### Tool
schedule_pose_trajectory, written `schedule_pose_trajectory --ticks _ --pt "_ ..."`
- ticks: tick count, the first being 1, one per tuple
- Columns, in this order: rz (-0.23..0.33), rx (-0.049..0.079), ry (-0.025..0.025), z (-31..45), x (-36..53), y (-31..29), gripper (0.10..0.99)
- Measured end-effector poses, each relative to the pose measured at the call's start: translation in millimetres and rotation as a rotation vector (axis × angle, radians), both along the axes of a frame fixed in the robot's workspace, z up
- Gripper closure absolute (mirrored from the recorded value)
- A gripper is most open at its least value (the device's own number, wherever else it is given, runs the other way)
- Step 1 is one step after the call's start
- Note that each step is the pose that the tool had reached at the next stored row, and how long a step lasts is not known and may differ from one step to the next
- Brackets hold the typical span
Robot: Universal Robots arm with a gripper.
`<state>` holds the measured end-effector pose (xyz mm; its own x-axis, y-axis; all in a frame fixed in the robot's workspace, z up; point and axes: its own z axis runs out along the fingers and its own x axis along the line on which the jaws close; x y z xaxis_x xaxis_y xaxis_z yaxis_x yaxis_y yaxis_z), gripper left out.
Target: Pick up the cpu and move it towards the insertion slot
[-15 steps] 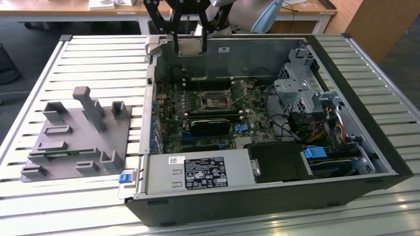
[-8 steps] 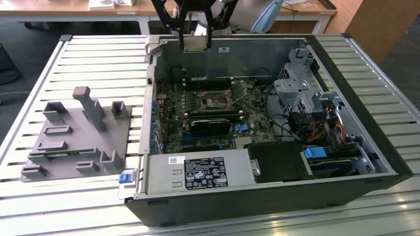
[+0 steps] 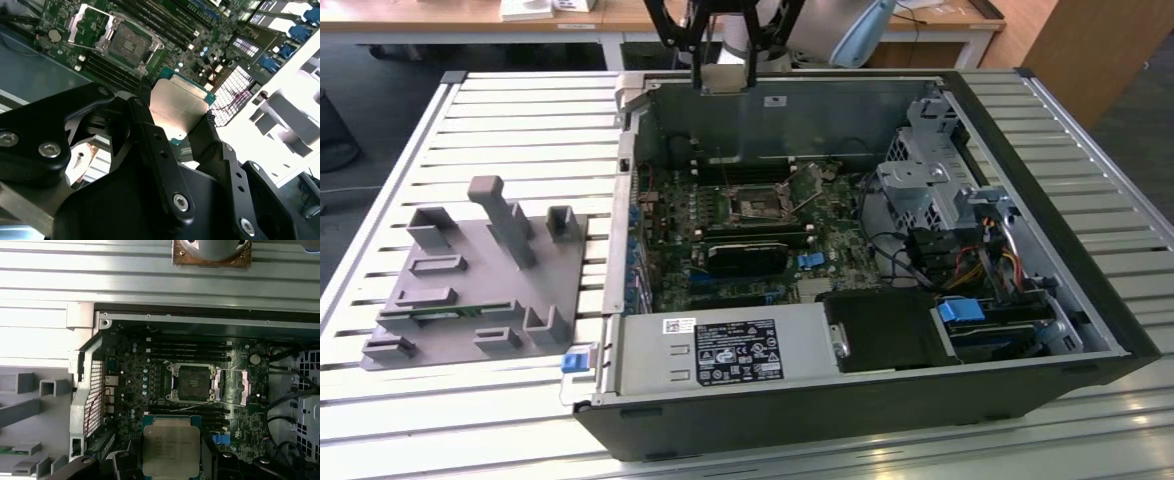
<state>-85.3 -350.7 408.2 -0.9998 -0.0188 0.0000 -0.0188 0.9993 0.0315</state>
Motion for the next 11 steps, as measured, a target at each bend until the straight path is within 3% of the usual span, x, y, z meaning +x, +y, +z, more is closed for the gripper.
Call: schedule_pose_trajectory --ticks 11 --pt "0.000 0.000 0.0001 -1.2 14.6 24.7 0.541"
